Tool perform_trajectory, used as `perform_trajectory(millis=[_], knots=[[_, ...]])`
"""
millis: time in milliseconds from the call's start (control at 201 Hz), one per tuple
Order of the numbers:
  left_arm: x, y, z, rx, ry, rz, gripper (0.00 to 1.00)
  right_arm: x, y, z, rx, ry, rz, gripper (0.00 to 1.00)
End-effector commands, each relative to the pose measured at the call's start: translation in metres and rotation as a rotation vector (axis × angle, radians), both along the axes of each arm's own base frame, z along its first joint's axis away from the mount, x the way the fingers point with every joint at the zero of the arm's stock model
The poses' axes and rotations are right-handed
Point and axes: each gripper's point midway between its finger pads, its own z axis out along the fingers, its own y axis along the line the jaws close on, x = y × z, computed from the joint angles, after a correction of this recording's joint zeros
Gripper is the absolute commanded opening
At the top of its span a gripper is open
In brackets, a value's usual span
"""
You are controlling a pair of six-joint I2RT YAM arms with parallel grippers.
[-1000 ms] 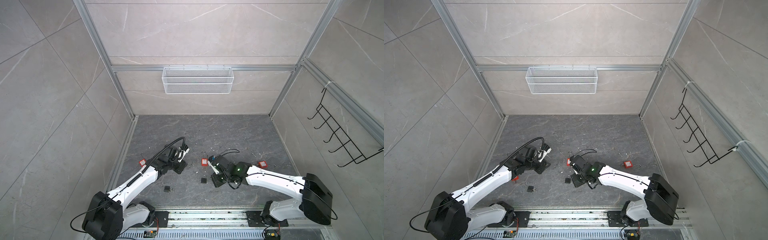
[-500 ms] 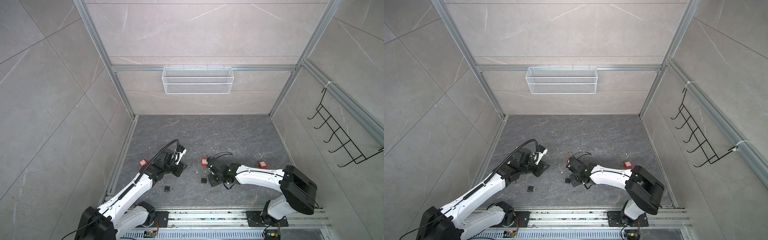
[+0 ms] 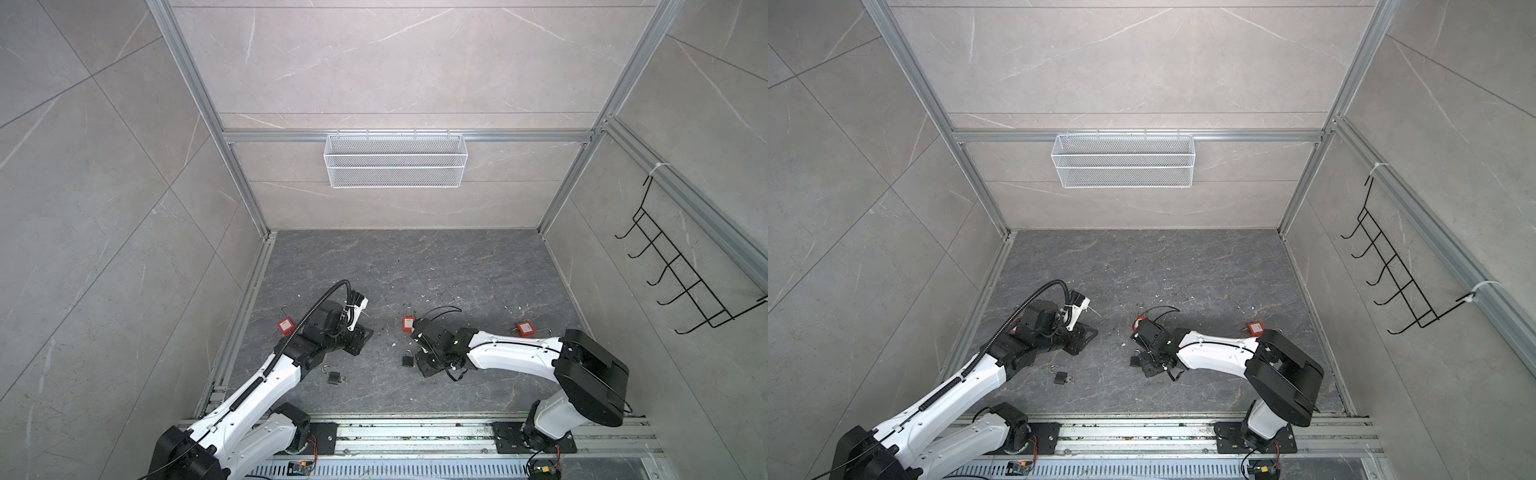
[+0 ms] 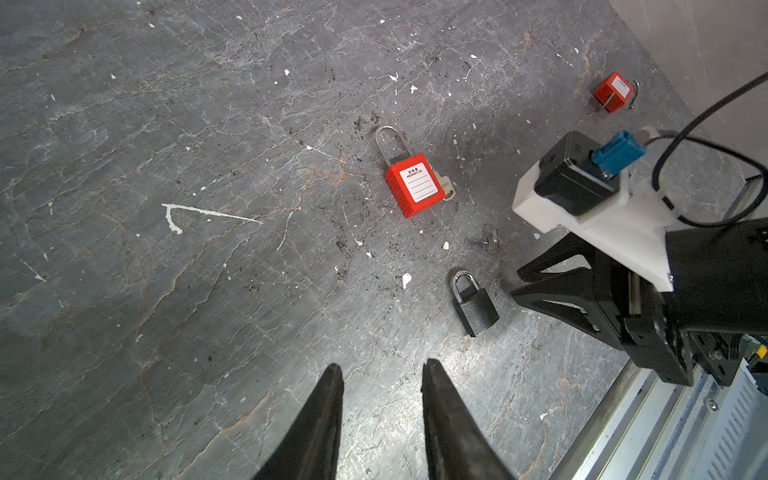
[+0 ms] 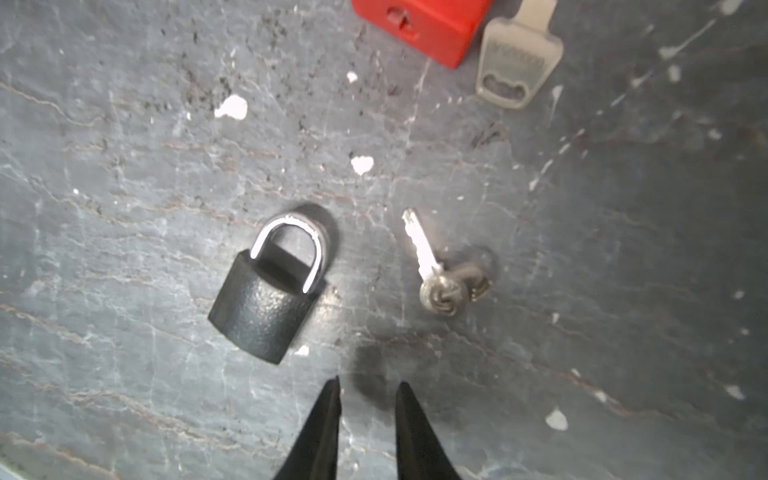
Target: Lock with the key
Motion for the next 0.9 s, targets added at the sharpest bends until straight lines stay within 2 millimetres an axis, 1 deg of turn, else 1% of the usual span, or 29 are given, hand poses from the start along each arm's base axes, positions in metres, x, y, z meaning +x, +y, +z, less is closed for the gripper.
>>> perform_trajectory(millis=[0,60,174,368,478,682,787,896], knots=[[0.001,-0.004,0.014,-0.058,-0.009,0.010,0.35,-0.004,-0.007,0.014,0.002,-0.017,-0.013,0.31],[0.001,-0.005,0.015,-0.062,-0.001,0.014,0.36,0.001,-0.011,0.019,-0.009,-0.045,-0.033,0.34],[0.001,-0.005,0.016,-0.061,0.008,0.018,0.36,0.009,-0.015,0.020,-0.055,-0.074,-0.030,0.37],[0.000,-0.003,0.017,-0.057,0.008,0.026,0.36,0.022,-0.011,0.010,-0.132,-0.029,0.000,0.36],[-0.002,-0.001,0.014,-0.055,0.017,0.031,0.36,0.033,-0.007,0.010,-0.130,-0.031,0.003,0.34],[-0.005,0.002,0.010,-0.043,0.021,0.034,0.36,0.048,-0.008,0.008,-0.165,-0.025,0.013,0.34],[-0.005,0.002,0.008,-0.035,0.023,0.028,0.36,0.052,-0.006,0.009,-0.181,-0.028,0.044,0.34],[-0.005,0.003,0.005,-0.027,0.031,0.030,0.36,0.055,-0.004,0.004,-0.186,-0.009,0.061,0.34]])
